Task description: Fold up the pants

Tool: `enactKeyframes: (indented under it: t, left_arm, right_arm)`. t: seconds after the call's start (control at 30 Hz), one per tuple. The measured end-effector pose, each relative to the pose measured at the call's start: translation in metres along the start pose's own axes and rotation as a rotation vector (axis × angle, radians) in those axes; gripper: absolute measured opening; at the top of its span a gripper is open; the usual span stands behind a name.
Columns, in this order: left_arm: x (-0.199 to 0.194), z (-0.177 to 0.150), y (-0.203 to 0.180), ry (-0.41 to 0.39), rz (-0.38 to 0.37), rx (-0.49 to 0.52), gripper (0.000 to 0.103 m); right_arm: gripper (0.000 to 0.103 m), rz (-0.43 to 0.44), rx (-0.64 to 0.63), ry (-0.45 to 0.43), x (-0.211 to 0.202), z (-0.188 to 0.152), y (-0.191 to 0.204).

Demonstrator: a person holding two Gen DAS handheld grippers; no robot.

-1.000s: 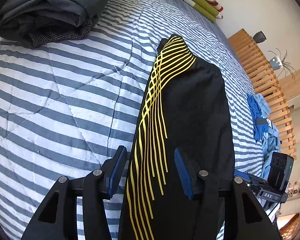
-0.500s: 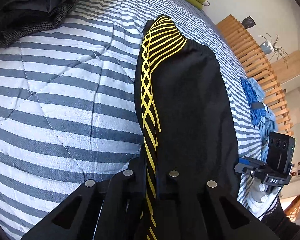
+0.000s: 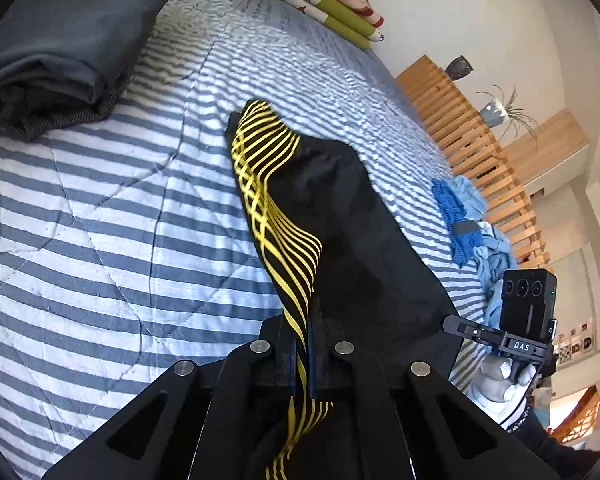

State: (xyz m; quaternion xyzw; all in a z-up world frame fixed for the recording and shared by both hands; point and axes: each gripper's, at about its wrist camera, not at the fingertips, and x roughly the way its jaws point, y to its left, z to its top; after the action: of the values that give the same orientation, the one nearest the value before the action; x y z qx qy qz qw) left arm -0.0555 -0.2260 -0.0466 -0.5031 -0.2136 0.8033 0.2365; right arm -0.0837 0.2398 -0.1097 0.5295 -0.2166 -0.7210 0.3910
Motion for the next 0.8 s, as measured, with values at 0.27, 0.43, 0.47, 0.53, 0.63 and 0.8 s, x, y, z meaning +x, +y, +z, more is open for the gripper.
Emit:
enactKeyframes:
  t: [0.27, 0.43, 0.47, 0.53, 0.63, 0.8]
  left_arm:
    - [-0.094, -0.022, -0.088, -0.147, -0.116, 0.096, 0.003]
    - [-0.136, -0.062, -0.141, -0.178, -0.161, 0.161, 0.003]
    - [-0.143, -0.072, -0.149, -0.181, -0.165, 0.165, 0.003]
    - [-0.154, -0.09, -0.161, -0.171, -0.184, 0.166, 0.003]
    - [-0.16, -0.115, -0.175, -0.147, -0.203, 0.175, 0.003]
    - [-0.117, -0.105, -0.157, -0.048, -0.201, 0.089, 0.003]
  right_arm:
    - [0.006, 0.119, -0.058, -0.211, -0.103, -0.007, 0.047]
    - [0.006, 0.165, -0.135, -0.302, -0.169, -0.036, 0.082]
    - [0.006, 0.167, -0.15, -0.315, -0.179, -0.044, 0.088]
    - [0.006, 0.17, -0.172, -0.334, -0.198, -0.061, 0.095]
    - [0.006, 0.174, -0.171, -0.34, -0.214, -0.085, 0.096]
    - [0.006, 0.113, -0.117, -0.311, -0.205, -0.092, 0.071]
